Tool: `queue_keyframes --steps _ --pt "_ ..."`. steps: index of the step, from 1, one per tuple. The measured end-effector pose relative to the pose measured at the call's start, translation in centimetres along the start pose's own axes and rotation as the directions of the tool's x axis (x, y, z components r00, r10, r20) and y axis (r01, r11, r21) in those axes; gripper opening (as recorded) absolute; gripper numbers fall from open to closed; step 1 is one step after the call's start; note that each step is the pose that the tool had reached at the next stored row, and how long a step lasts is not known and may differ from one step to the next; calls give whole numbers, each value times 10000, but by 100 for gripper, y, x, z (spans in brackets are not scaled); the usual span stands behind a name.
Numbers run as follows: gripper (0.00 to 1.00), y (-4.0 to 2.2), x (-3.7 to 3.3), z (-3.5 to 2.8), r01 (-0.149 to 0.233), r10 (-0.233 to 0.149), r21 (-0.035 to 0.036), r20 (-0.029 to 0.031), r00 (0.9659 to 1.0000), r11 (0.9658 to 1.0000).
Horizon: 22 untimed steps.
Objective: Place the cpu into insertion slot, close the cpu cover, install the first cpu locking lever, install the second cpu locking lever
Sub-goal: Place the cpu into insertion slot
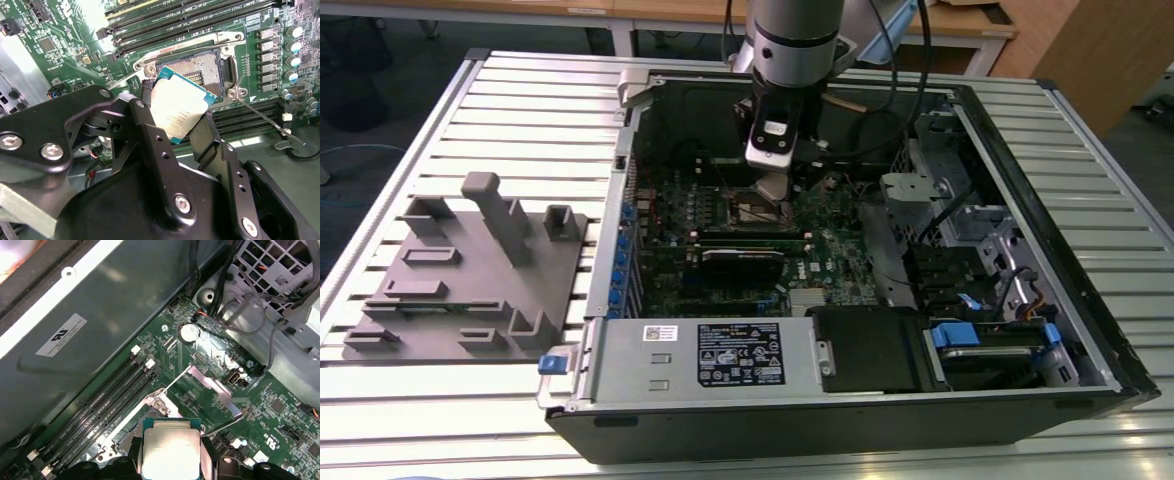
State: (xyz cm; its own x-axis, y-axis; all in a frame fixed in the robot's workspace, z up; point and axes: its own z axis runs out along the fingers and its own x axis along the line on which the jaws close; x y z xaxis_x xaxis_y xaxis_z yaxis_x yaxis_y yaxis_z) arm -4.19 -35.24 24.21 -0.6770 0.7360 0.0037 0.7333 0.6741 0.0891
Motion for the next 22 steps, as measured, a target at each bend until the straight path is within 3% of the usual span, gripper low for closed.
queue_keyframes --steps 22 --pt "54 0 0 6 -286 286 -1 27 9996 9996"
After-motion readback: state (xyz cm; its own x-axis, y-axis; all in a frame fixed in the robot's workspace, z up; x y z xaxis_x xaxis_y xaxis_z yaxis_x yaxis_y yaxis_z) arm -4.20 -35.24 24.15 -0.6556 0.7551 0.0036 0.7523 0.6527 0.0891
